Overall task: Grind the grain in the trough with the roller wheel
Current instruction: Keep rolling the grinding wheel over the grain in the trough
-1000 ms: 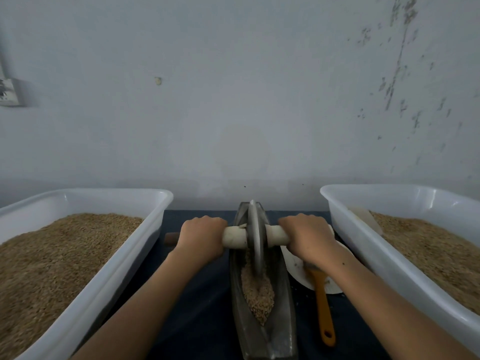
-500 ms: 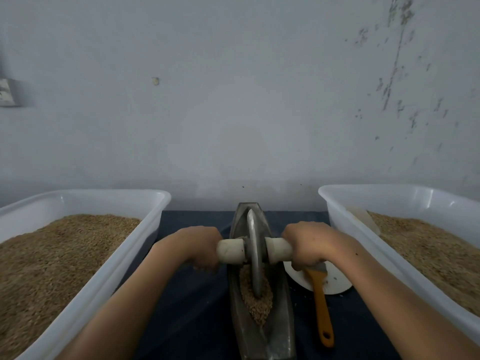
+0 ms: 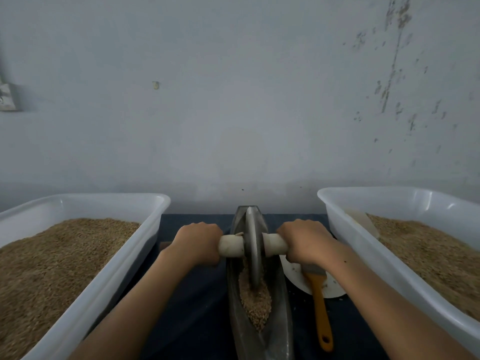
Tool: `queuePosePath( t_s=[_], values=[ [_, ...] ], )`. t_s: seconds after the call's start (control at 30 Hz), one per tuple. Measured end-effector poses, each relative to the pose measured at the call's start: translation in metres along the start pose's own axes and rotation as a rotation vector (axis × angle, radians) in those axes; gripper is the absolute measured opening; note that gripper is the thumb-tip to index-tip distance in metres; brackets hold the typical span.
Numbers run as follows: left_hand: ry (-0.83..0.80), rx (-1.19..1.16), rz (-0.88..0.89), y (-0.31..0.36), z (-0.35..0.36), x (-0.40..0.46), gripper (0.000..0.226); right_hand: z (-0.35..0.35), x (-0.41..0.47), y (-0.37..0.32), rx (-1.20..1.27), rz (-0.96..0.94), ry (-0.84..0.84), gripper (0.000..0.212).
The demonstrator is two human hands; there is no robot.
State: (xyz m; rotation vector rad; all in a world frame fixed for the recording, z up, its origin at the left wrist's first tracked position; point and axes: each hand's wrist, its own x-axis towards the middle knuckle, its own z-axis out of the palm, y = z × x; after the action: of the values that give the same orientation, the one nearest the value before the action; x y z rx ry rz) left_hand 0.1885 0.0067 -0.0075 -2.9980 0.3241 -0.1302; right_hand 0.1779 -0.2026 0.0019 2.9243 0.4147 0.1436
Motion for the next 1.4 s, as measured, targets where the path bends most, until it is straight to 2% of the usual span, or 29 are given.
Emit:
queuePosePath(
  t_s=[0.07,0.13,0.2,0.3,0.37,0.47,0.53,0.6,0.7,0.8,0.87,1.0,1.1,1.23,1.3,1.4],
  values=[
    [-0.127,-0.032,0.010,-0.002,-0.004,-0.002,0.042,-0.006,-0.004,0.001,0.037,-0.024,-0.130,0.027],
    [-0.187,-0.046,0.020,-0.001,-0.005,-0.004,0.044,-0.009,-0.006,0.002,0.058,-0.022,-0.221,0.030],
    [-0.173,-0.047,0.009,0.000,-0.005,-0.005,0.043,-0.009,-0.006,0.001,0.047,-0.018,-0.202,0.028],
    [-0.066,-0.033,-0.026,0.001,-0.001,-0.002,0.040,-0.003,-0.002,-0.001,-0.022,-0.010,-0.020,0.022],
    [0.084,-0.002,-0.039,0.002,0.004,0.000,0.031,0.003,0.001,-0.003,-0.023,0.025,0.075,0.021],
    [0.296,0.019,-0.047,0.005,0.011,0.001,0.019,0.011,0.002,-0.004,0.040,0.083,0.155,0.022],
    [0.331,0.021,-0.043,0.005,0.013,0.001,0.018,0.014,0.002,-0.003,0.059,0.087,0.193,0.020],
    [0.278,0.029,-0.024,0.003,0.012,0.001,0.022,0.011,0.001,-0.002,0.045,0.064,0.171,0.021],
    [0.114,0.021,0.031,-0.002,0.006,0.003,0.029,0.002,-0.001,0.001,-0.013,-0.005,0.028,0.023],
    [-0.056,-0.029,0.077,-0.006,-0.001,0.000,0.034,-0.005,-0.004,0.001,0.032,-0.023,-0.141,0.026],
    [-0.100,-0.046,0.084,-0.006,-0.001,-0.001,0.036,-0.006,-0.005,0.001,0.040,-0.018,-0.181,0.025],
    [-0.018,-0.060,0.033,-0.005,0.004,0.001,0.030,0.000,-0.002,-0.004,-0.042,0.000,0.007,0.019],
    [0.168,-0.024,-0.006,-0.003,0.011,0.003,0.023,0.007,0.001,-0.005,-0.022,0.048,0.157,0.020],
    [0.404,0.014,-0.014,0.002,0.021,0.004,0.020,0.016,0.001,-0.005,0.045,0.091,0.262,0.019],
    [0.374,0.007,0.006,0.000,0.019,0.004,0.022,0.013,0.001,-0.004,0.022,0.080,0.215,0.020],
    [0.152,0.014,0.047,-0.004,0.008,0.003,0.028,0.003,-0.001,-0.001,-0.004,0.017,0.042,0.023]
  ],
)
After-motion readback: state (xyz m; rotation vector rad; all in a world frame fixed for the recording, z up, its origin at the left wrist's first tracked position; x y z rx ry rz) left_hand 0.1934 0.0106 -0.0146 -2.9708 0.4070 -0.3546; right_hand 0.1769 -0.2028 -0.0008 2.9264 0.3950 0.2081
